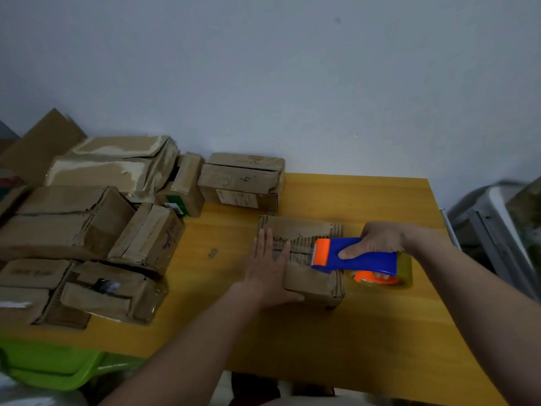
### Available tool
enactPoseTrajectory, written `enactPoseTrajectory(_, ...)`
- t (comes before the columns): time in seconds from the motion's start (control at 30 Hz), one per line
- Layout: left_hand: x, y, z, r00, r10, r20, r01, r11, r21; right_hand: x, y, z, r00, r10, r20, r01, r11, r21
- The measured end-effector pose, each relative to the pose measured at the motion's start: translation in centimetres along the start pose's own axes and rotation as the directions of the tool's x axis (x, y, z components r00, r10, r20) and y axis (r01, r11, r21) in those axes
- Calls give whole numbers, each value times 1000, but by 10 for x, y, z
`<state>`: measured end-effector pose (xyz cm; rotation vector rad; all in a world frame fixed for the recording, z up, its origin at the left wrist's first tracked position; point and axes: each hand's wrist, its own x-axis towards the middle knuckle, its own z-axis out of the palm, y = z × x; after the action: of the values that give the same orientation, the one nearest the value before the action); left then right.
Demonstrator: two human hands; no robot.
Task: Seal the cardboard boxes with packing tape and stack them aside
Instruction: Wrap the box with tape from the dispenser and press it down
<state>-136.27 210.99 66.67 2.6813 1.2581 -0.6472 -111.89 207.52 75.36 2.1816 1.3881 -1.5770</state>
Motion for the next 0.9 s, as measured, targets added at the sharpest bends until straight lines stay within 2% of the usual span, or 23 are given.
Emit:
enactPoseTrajectory(0.07, 0, 12, -4, 1000, 15, -13, -15, 1000, 11, -1, 0, -1, 1000, 2, 10, -2, 1000, 9)
enactPoseTrajectory(0.23, 6, 31, 4, 999, 48, -3, -48, 995, -92, 1, 2, -2, 1000, -12, -4, 13, 1000, 3)
enactPoseTrajectory(0.5, 11, 31, 9, 1000, 24, 0, -24, 994, -105, 0, 16, -6, 996, -65, -66, 64, 998, -12)
enactPoseTrajectory(0.63, 9, 31, 9, 1000, 22, -3, -22, 994, -109, -5, 32, -16, 998, -54, -32, 54, 998, -22)
enactPoseTrajectory(0.73, 8, 30, 10, 1000, 15, -1, -15, 994, -108, -10, 53, -26, 1000, -22, -5, 22, 1000, -4)
enactPoseTrajectory(0.9, 11, 23, 7, 1000, 3, 13, -2, 995, -98, -6, 66, -20, 998, -44, -40, 47, 997, 64)
